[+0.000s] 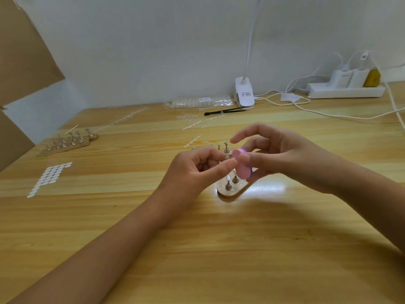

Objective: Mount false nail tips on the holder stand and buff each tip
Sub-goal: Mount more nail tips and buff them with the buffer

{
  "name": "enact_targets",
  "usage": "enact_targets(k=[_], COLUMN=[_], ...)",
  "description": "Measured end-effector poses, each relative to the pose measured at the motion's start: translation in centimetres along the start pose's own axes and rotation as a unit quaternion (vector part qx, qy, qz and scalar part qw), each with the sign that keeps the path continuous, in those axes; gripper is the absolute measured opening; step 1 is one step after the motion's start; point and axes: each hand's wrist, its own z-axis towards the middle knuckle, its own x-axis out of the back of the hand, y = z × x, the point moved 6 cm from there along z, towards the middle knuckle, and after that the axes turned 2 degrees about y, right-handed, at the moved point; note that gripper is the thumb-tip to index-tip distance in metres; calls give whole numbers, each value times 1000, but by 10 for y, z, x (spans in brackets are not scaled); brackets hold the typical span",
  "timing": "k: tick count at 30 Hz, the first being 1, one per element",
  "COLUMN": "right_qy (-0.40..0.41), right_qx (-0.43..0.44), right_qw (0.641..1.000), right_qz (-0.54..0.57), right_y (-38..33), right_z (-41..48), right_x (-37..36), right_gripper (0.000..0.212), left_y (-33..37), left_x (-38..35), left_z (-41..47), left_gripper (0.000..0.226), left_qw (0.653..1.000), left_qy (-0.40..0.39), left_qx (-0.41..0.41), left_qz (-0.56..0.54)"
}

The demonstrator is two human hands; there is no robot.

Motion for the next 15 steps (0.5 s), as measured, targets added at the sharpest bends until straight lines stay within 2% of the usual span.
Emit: enact_targets(k=[3, 7, 15], right_qy=[27, -24, -16], right_qx=[33, 9, 24], right_qw=[999, 1000, 999], right_qz=[7, -8, 19], right_y=[-3, -2, -4], right_z=[0, -2, -1], right_x=[0, -2, 0], right_gripper=[26, 26, 23], left_y=[2, 2, 1], left_x=[1, -2, -4], left_z=[-1, -2, -1], left_gripper=[24, 21, 18], left_qw=[1000, 1000, 1000], left_qy=[-3, -9, -10], left_qx=[-13, -12, -19], left_qz=[16, 11, -3])
